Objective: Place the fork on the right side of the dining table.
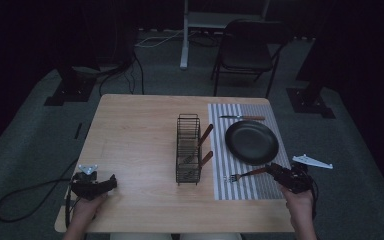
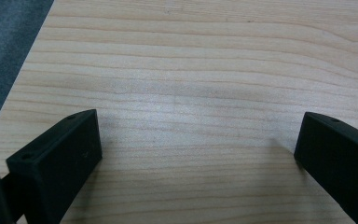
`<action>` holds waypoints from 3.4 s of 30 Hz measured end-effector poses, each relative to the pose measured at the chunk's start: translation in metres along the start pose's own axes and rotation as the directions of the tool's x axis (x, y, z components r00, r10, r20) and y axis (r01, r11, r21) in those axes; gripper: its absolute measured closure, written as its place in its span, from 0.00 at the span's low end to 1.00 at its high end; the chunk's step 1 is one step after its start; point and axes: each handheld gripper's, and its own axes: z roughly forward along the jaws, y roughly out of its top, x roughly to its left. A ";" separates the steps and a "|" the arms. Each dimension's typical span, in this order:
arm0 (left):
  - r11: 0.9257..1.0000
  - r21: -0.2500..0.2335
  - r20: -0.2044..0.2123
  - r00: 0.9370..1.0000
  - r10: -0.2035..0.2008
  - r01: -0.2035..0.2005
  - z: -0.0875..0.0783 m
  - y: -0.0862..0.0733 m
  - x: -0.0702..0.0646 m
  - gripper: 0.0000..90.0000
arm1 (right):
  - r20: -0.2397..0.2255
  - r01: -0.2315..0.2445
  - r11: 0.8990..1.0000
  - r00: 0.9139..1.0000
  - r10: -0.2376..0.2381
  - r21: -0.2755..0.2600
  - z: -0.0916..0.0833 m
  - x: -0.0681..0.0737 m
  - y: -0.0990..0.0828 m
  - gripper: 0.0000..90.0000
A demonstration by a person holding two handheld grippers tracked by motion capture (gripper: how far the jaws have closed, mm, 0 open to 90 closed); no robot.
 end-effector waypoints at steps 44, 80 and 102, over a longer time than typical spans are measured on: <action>1.000 0.000 0.000 1.000 0.002 -0.002 0.000 0.000 0.000 0.01 | 0.053 -0.074 0.989 0.996 0.068 0.131 0.044 -0.067 -0.024 0.48; 1.000 -0.002 -0.001 1.000 -0.001 0.001 0.000 0.000 0.000 0.01 | 0.201 -0.049 0.992 0.979 0.025 0.114 0.055 -0.050 -0.049 0.14; 1.000 0.001 -0.002 1.000 0.001 -0.001 0.000 0.000 0.000 0.01 | 0.289 0.043 0.998 0.956 -0.057 0.054 0.056 -0.003 -0.074 0.14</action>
